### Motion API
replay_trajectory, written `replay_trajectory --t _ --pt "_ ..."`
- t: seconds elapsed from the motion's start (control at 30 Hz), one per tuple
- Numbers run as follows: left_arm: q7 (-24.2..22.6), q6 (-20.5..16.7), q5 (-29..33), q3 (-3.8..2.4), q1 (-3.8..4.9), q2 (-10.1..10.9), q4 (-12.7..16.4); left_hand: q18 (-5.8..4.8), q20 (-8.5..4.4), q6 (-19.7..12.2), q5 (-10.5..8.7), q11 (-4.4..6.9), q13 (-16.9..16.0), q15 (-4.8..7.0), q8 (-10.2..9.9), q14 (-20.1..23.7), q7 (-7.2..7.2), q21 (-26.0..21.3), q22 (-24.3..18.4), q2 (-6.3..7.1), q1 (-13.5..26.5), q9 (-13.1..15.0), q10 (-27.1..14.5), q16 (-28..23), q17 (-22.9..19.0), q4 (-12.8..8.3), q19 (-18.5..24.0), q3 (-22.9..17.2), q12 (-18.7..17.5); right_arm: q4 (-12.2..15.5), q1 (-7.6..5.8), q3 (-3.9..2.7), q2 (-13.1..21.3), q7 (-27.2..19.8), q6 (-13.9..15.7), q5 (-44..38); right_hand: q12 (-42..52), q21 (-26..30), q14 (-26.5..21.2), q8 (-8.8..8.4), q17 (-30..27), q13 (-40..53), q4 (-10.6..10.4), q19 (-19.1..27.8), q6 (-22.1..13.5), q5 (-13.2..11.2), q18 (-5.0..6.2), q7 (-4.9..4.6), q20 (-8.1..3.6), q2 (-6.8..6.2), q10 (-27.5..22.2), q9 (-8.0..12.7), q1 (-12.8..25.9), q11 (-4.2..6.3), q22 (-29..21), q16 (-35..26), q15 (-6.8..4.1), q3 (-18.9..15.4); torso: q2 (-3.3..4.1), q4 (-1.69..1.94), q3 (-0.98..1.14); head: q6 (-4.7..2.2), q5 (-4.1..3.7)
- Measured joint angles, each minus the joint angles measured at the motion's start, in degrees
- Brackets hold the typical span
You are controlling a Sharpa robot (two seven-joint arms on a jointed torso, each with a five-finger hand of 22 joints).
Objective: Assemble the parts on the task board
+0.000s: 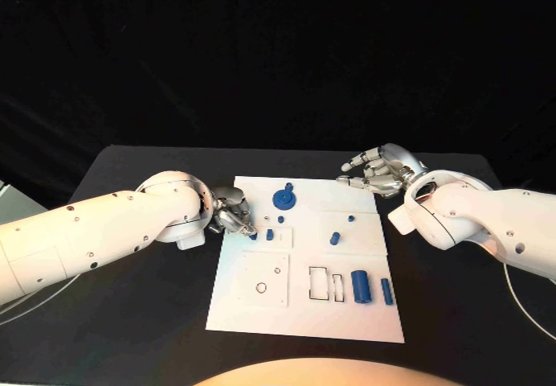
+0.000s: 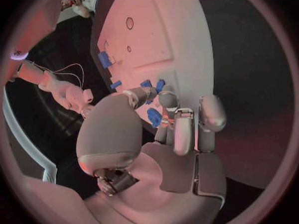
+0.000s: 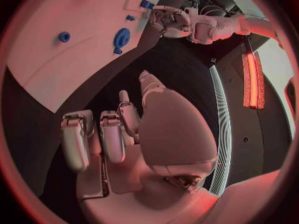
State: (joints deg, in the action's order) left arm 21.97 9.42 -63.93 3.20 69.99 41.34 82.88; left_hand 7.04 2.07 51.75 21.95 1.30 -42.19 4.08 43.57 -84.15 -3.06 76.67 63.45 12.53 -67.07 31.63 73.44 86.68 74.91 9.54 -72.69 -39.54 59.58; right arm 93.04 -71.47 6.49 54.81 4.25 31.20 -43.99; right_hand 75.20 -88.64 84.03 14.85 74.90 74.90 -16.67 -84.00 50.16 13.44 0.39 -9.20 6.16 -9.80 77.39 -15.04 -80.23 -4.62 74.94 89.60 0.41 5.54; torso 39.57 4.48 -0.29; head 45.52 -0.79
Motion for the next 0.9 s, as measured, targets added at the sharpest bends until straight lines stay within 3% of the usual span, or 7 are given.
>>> replay_trajectory --t 0.47,0.57,0.9 --pt "-0.06 1.12 -0.52 -0.04 0.06 -0.07 -0.01 0.0 0.0 0.41 0.2 0.1 -0.85 0.2 0.0 0.21 0.02 0.0 0.27 -0.01 -0.01 -0.04 0.34 0.24 0.0 -0.16 0.0 0.16 0.66 0.04 0.0 0.0 0.06 0.0 -0.02 0.0 0.0 0.0 0.0 0.0 0.04 0.04 0.0 0.0 0.0 0.0 0.0 0.0 0.0 0.0 0.0 0.0 0.0 0.0 -0.01 0.0 0.0 0.0 -0.01 0.0 0.02 0.08 -0.01" --pt "-0.1 1.12 -0.72 -0.04 0.06 -0.12 -0.04 -0.9 -0.01 0.63 0.26 0.24 -1.23 0.2 0.0 0.21 0.0 0.27 0.49 -0.01 -0.01 -0.11 0.83 0.24 0.0 -0.16 -0.01 0.16 0.9 0.05 0.0 0.0 0.07 0.0 -0.02 0.0 0.0 0.0 0.0 0.0 0.05 0.04 0.0 0.0 0.0 0.0 0.0 0.0 0.0 0.0 0.0 0.0 0.0 0.0 -0.01 0.0 0.0 0.0 -0.01 0.0 0.02 0.08 -0.01" --pt "-0.18 0.96 -1.27 -0.02 0.04 -0.43 -0.31 -0.91 -0.22 0.93 0.55 0.23 -1.33 0.2 0.0 0.21 0.11 0.27 0.58 -0.01 0.0 -0.16 1.02 0.24 0.0 -0.16 -0.22 0.16 0.96 0.1 0.0 0.0 0.11 0.0 -0.02 0.0 0.0 0.0 0.0 0.0 0.04 0.03 0.0 0.0 0.0 0.0 0.0 0.0 0.0 0.0 0.0 0.0 0.0 0.0 -0.02 0.0 0.0 0.0 -0.02 -0.01 0.04 -0.07 0.03"
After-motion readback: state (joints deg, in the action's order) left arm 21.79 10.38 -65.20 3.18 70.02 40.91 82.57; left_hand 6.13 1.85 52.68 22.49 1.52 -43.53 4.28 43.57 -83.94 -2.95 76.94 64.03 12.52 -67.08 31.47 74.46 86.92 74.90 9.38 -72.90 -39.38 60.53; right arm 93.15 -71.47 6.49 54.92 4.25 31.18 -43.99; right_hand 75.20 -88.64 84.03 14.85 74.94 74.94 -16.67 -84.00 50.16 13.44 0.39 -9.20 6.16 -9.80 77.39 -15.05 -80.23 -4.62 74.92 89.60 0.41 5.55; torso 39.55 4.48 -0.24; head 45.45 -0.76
